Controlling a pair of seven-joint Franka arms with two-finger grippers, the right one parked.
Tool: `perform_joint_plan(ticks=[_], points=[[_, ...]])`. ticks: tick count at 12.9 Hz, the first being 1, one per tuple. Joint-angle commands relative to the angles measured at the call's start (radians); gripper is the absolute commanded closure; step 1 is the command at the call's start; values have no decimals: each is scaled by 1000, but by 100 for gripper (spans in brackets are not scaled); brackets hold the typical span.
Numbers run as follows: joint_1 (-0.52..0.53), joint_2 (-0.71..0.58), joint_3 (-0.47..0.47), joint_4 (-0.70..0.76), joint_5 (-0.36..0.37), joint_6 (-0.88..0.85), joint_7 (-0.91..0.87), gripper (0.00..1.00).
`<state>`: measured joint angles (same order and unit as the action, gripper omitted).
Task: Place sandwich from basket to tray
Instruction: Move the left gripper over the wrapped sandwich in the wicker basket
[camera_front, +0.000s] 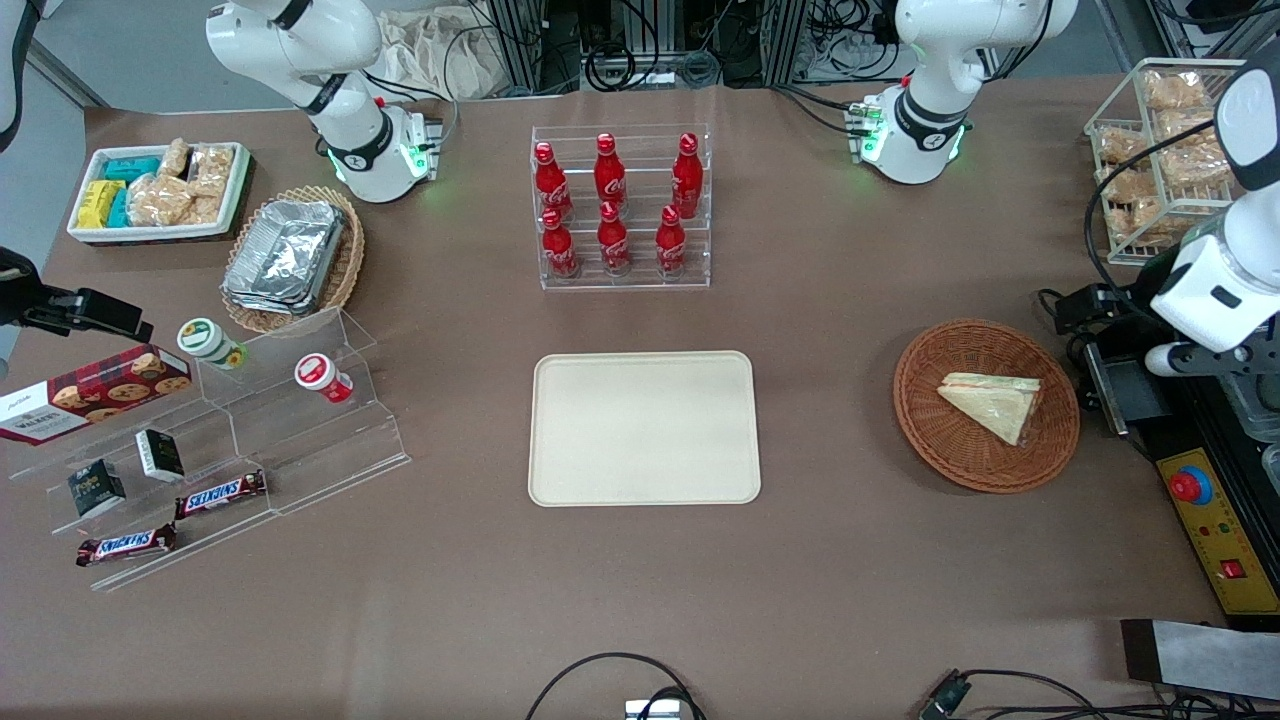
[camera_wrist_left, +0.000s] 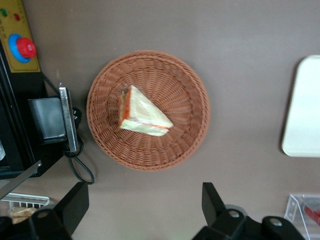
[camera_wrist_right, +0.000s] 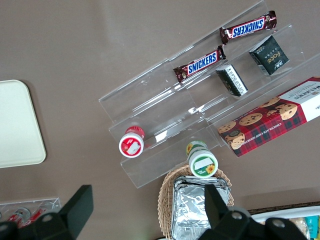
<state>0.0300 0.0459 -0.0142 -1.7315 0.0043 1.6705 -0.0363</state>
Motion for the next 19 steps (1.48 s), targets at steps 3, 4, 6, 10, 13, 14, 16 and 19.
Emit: perform_joint_plan(ticks=[3, 4, 6, 10, 13, 14, 16, 19], points=[[60, -115, -4, -270, -20, 224, -62, 0], [71, -126, -4, -320, -39, 279, -83, 0], [106, -136, -4, -414, -81, 394, -91, 0], [143, -132, -4, -520, -130, 544, -91, 0], [151, -121, -4, -597, -202, 652, -91, 0], [151, -116, -4, -620, -230, 684, -96, 0], [165, -84, -4, -664, -282, 760, -117, 0], [186, -17, -4, -672, -329, 819, -122, 0]])
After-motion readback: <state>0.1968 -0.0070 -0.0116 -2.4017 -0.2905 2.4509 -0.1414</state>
